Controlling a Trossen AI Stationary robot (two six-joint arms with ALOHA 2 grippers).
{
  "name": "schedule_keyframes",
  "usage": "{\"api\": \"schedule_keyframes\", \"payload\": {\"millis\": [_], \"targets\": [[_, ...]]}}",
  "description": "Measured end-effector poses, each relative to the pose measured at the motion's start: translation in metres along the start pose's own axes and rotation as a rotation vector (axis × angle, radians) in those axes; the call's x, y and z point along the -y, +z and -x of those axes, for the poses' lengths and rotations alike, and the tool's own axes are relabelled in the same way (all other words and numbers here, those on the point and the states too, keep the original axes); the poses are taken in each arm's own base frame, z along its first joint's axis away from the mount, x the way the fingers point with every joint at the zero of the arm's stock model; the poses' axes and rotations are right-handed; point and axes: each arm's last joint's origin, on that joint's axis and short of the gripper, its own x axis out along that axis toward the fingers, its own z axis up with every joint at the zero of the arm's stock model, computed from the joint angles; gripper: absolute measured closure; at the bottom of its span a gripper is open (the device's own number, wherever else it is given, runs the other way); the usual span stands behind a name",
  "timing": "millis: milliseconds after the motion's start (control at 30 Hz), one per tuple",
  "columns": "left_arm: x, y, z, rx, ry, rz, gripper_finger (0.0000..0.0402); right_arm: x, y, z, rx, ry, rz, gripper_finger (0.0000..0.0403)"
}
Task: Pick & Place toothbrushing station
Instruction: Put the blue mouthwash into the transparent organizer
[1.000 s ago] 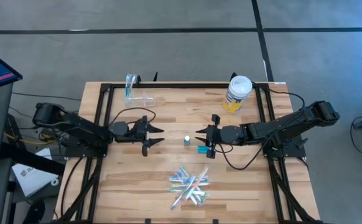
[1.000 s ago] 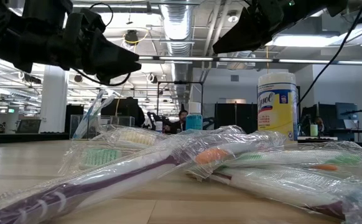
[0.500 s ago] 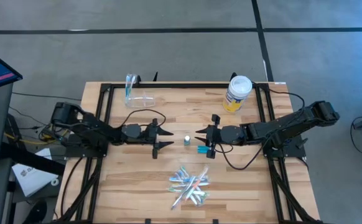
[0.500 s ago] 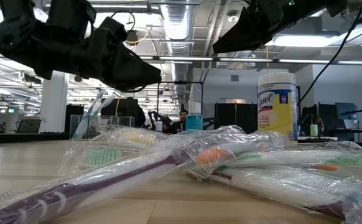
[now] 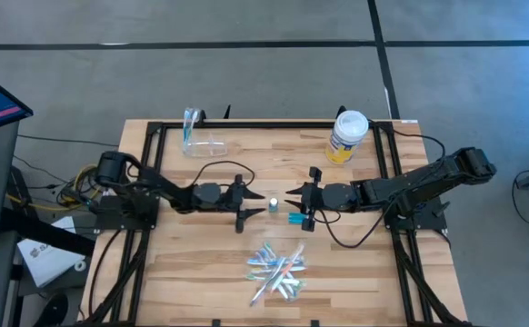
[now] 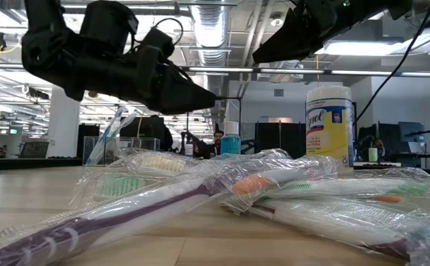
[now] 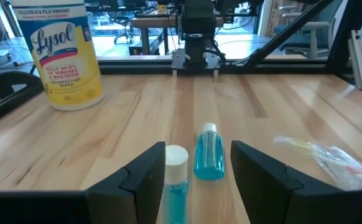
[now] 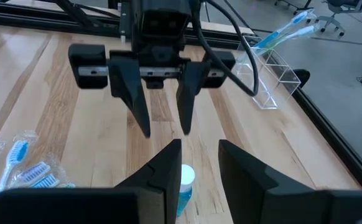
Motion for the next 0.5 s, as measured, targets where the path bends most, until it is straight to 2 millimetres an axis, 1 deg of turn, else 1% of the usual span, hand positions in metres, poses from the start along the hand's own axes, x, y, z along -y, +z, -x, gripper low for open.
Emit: {"api": "schedule_keyframes", "payload": {"millis": [300, 500], "targets": [[-0.005, -0.005, -0.019, -0.014, 0.025, 0.002, 0.0224, 0.000, 0.000, 0.000, 0.000, 0.000, 0.000, 0.0306], [-0.010, -0.011, -0.026, -0.035, 0.041, 0.006, 0.0224, 0.000, 0.000, 0.000, 0.000, 0.000, 0.000, 0.0306]]}}
